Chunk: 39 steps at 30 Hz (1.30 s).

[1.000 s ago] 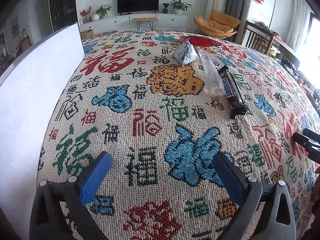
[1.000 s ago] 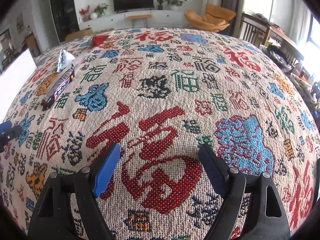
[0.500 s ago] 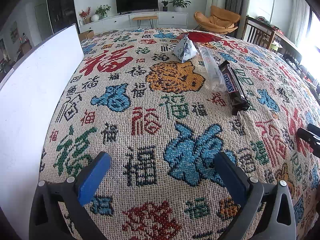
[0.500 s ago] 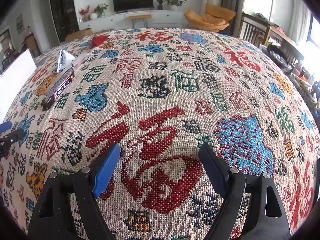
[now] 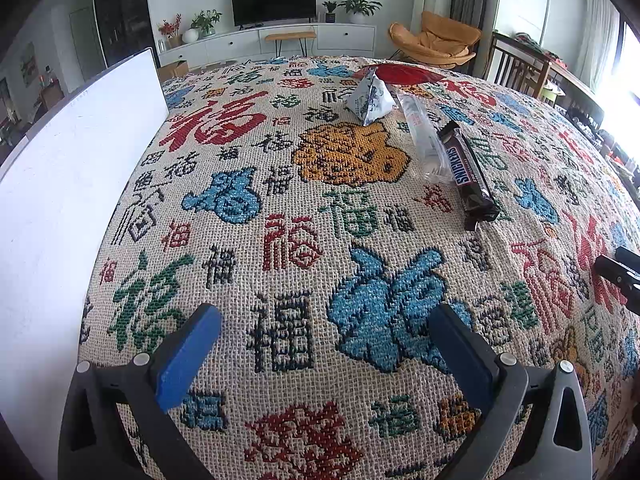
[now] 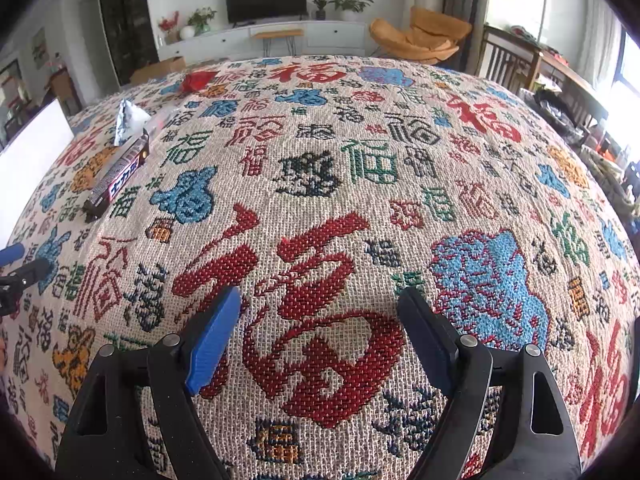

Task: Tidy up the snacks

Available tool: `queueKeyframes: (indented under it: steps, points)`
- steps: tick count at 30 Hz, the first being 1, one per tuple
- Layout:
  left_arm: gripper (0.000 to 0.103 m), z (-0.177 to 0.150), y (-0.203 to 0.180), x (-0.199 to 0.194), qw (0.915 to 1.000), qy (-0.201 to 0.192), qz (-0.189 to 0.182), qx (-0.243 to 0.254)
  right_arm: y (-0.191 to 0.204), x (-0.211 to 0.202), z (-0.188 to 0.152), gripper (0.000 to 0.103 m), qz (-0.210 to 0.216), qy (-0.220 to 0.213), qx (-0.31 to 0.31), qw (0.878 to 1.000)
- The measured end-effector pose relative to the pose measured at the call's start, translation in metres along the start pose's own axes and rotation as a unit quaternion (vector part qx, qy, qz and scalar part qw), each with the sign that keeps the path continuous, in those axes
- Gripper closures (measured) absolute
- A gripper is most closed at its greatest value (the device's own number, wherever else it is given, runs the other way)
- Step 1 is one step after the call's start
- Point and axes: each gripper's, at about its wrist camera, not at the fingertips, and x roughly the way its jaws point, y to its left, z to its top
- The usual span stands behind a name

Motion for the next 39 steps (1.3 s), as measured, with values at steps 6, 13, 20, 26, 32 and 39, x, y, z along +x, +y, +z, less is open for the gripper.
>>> queueKeyframes:
  steps: [6,13,20,26,32,39]
  points:
    - [0.000,0.000,0.000,0.000,1.0000,0.000,0.000,0.000,0.000,0.000,0.000,0.019,0.000,0.000,0.000,1.000]
    - [0.000,0.000,0.000,0.000,1.0000,0.000,0.000,0.000,0.000,0.000,0.000,0.019,0.001,0.000,0.000,1.000]
    - [0.000,0.000,0.000,0.000,1.0000,0.000,0.000,0.000,0.000,0.000,0.000,0.019,0.001,0.000,0.001,1.000]
    - [0.000,0.001,0.000,0.001,1.0000,0.002,-0.004,0.008,-0.001,-0.001,-0.001,0.019,0.003,-0.001,0.003,1.000]
    - [0.000,0.006,0.004,0.005,0.9993,0.002,-0.018,0.033,-0.001,0.000,-0.001,0.017,0.005,0.000,0.002,1.000]
    - [0.000,0.005,0.004,0.004,0.9993,0.002,-0.018,0.033,0.007,0.009,0.016,0.014,0.011,0.036,0.017,0.999]
